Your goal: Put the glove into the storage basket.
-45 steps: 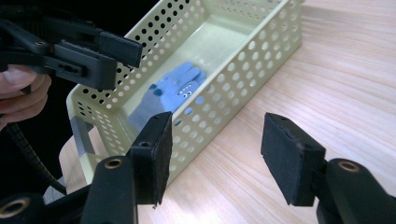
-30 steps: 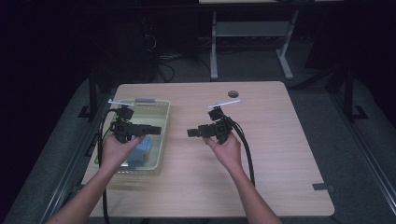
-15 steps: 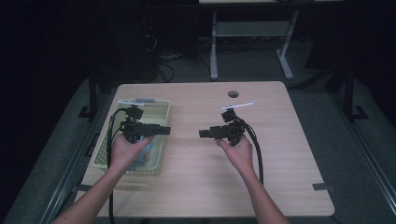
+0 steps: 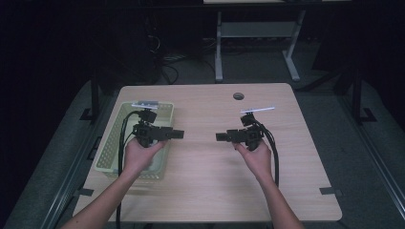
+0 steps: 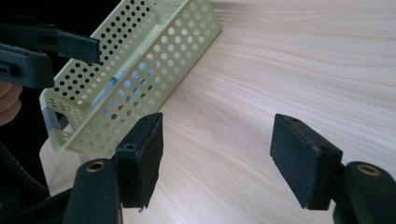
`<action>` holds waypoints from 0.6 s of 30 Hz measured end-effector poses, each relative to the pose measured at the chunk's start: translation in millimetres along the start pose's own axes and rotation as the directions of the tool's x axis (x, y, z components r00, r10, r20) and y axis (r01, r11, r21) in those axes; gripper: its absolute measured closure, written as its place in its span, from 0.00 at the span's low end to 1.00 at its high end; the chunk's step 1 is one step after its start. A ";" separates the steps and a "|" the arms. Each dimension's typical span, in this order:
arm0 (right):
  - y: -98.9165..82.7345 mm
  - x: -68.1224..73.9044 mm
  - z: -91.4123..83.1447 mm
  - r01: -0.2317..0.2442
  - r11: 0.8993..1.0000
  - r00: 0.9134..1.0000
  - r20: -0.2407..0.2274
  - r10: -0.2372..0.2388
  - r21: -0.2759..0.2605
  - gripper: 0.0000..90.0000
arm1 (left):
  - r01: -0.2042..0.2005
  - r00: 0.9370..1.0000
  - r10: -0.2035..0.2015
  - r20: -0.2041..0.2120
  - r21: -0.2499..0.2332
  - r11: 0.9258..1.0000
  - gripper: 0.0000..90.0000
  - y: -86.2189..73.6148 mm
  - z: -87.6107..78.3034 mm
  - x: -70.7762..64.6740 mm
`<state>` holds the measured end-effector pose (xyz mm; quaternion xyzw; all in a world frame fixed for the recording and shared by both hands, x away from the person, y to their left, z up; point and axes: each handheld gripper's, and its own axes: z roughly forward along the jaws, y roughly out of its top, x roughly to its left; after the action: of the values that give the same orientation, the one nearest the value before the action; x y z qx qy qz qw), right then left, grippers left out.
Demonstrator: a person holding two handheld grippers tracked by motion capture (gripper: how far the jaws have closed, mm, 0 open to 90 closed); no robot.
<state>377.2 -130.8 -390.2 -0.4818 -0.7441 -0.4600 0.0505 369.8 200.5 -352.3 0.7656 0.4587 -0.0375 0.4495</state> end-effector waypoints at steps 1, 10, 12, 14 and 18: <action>-0.8 -1.5 -1.3 -0.002 1.000 1.000 0.001 0.002 -0.003 0.38 | -0.001 1.000 0.001 0.004 -0.002 1.000 0.33 0.0 1.4 -1.1; -6.0 -9.6 -10.1 -0.012 1.000 1.000 0.018 0.012 0.007 0.38 | -0.013 0.999 0.014 0.033 -0.014 1.000 0.32 -1.9 14.2 -11.8; -8.2 -12.0 -11.9 -0.015 1.000 1.000 0.021 0.015 0.009 0.37 | -0.012 0.999 0.013 0.041 -0.014 1.000 0.32 -3.0 17.6 -14.3; -10.9 -14.8 -13.8 -0.023 1.000 0.999 0.027 0.023 0.013 0.37 | -0.025 0.999 0.025 0.036 -0.003 1.000 0.32 -3.8 21.4 -16.4; -16.1 -22.0 -18.6 -0.026 1.000 0.999 0.040 0.026 0.013 0.37 | -0.041 0.998 0.041 0.041 0.008 0.999 0.32 -5.8 29.0 -21.0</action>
<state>369.8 -161.0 -401.2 -0.5001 -0.7417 -0.4447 0.0449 363.8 166.5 -363.5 0.7758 0.4335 -0.0461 0.4563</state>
